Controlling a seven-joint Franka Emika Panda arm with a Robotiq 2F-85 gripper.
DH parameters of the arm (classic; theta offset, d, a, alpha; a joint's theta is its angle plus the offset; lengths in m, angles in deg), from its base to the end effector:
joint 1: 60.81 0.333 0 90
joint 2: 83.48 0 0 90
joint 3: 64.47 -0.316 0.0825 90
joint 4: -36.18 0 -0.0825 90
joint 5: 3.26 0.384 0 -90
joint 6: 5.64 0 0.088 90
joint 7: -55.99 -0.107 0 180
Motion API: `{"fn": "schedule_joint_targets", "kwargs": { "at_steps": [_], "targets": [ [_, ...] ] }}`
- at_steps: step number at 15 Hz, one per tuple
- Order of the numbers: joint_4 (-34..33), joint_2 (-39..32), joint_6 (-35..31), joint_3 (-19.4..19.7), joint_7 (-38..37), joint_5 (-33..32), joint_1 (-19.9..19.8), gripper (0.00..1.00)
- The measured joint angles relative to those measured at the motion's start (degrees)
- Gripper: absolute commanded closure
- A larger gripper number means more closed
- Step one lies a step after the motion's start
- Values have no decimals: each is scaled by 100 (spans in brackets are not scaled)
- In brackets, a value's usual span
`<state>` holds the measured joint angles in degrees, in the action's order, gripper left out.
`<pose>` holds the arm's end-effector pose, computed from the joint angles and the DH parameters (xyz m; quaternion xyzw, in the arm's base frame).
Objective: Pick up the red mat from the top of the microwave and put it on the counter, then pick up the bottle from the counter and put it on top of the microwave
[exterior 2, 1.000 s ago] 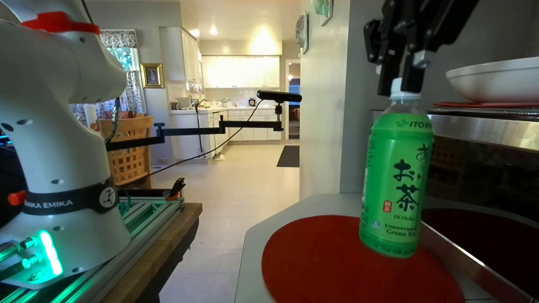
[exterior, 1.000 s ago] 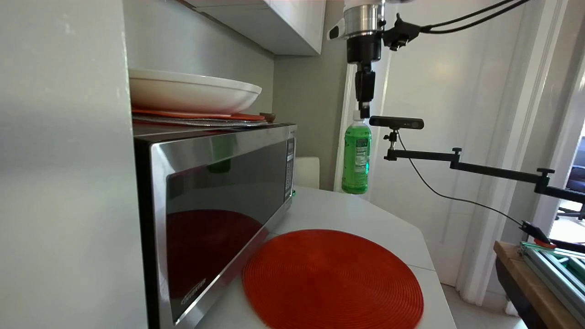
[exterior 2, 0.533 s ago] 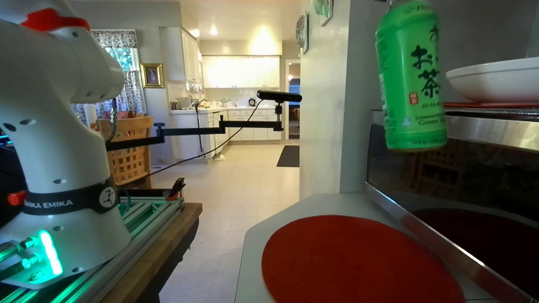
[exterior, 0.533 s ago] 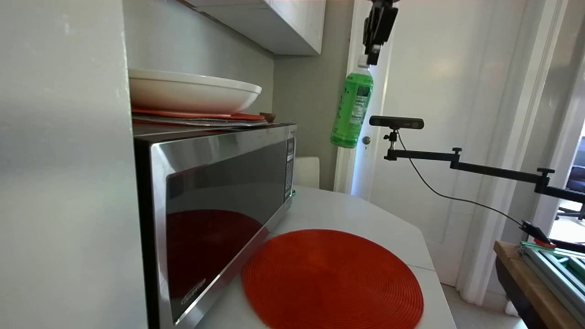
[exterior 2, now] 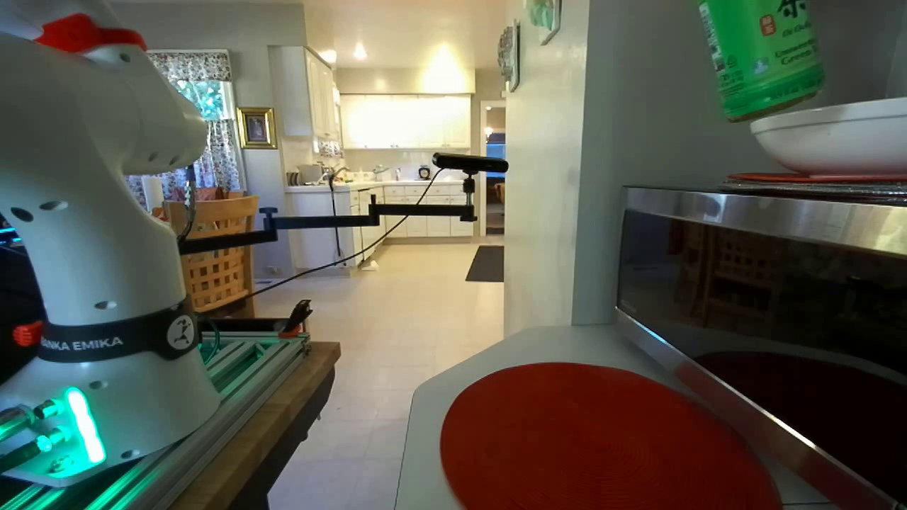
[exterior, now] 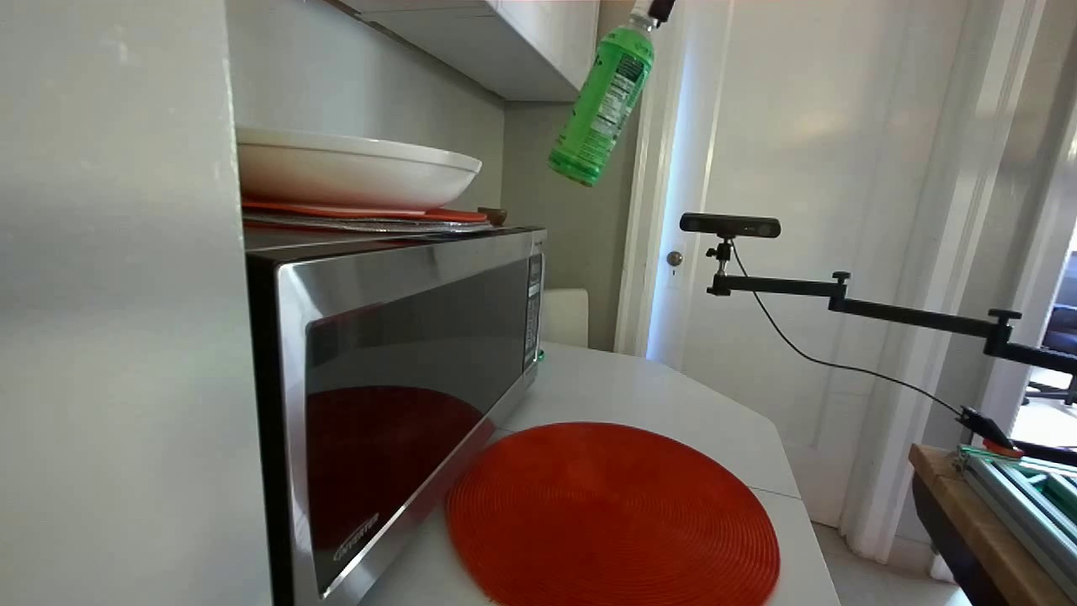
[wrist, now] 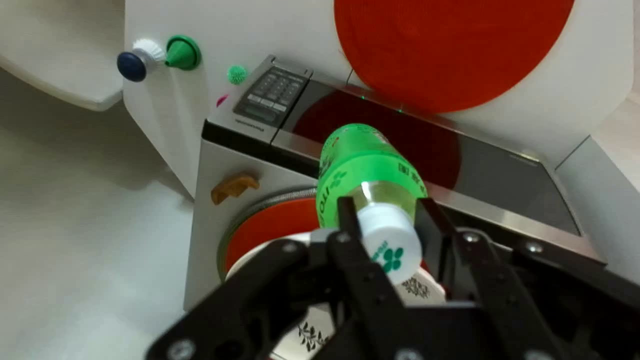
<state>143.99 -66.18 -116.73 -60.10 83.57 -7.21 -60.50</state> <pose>0.4878 -0.0453 0.6686 0.9618 0.2065 0.1654 0.0701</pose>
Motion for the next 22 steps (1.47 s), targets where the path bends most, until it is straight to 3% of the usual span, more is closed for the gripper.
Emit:
{"fn": "schedule_joint_targets", "kwargs": {
  "at_steps": [5, 6, 13, 17, 22],
  "targets": [
    [-332, -292, -39, 20, 0, 181, 32, 66],
    [-337, -292, -37, 24, 0, 183, 33, 91],
    [-539, -312, -51, 26, -8, 184, 36, 91],
    [-1139, -499, 149, 25, -8, 283, 39, 91],
    [-2081, -1235, 777, 31, -29, 735, 35, 91]
  ]
}}
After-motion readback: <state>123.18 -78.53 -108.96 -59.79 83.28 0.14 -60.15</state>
